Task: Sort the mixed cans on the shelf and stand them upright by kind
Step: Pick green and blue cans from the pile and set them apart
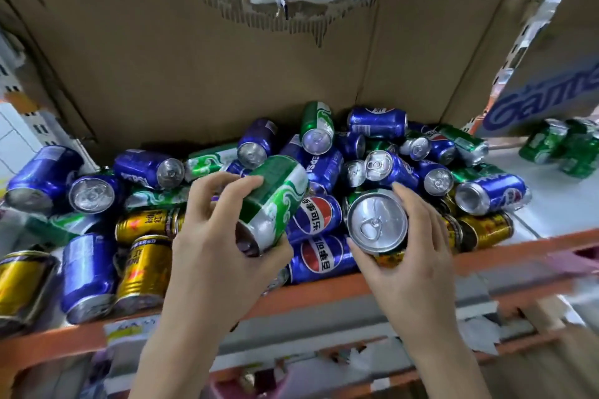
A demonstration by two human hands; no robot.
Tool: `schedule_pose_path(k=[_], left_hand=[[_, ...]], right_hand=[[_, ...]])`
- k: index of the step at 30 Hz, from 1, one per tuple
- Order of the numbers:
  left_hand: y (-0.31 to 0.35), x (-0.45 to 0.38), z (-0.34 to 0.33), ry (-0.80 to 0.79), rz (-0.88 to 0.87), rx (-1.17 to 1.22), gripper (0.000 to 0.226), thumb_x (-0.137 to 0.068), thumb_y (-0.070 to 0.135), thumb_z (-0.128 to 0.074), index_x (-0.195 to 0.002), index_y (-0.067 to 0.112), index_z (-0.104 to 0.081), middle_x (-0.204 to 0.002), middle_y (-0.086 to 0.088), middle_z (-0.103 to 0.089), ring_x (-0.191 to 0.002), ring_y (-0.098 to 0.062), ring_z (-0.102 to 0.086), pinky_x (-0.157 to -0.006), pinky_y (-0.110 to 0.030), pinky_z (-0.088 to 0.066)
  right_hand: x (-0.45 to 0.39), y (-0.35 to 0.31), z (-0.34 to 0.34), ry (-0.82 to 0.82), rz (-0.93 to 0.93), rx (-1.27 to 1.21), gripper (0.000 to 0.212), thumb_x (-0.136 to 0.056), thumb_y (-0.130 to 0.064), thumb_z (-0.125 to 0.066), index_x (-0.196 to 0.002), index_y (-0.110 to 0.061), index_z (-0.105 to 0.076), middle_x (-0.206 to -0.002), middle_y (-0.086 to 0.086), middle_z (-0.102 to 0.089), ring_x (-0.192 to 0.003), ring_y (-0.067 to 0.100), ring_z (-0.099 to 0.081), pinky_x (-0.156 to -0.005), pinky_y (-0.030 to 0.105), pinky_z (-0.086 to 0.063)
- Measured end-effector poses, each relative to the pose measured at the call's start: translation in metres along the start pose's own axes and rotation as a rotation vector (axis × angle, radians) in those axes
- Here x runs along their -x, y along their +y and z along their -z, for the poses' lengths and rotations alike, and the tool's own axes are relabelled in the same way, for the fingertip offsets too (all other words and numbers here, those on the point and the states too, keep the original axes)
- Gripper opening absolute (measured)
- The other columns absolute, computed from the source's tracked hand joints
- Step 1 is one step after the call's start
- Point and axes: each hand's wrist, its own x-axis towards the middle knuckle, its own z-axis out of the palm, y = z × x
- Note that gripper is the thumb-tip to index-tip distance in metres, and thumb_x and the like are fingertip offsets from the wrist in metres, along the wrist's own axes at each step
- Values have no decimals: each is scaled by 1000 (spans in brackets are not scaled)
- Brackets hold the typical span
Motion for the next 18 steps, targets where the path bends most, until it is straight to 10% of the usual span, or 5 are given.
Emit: schedule_pose_path(k=[18], left_hand=[[103,50,-132,-508,-98,58,64,-59,39,-70,-120,24,-57,-113,10,-47,-83,-1,-42,-68,-26,-36]], right_hand=[[88,120,97,-21,-397,211,78,-62,-18,-86,-128,-6,-47,-120,12,-57,-113,18,-43,-93,19,-35]])
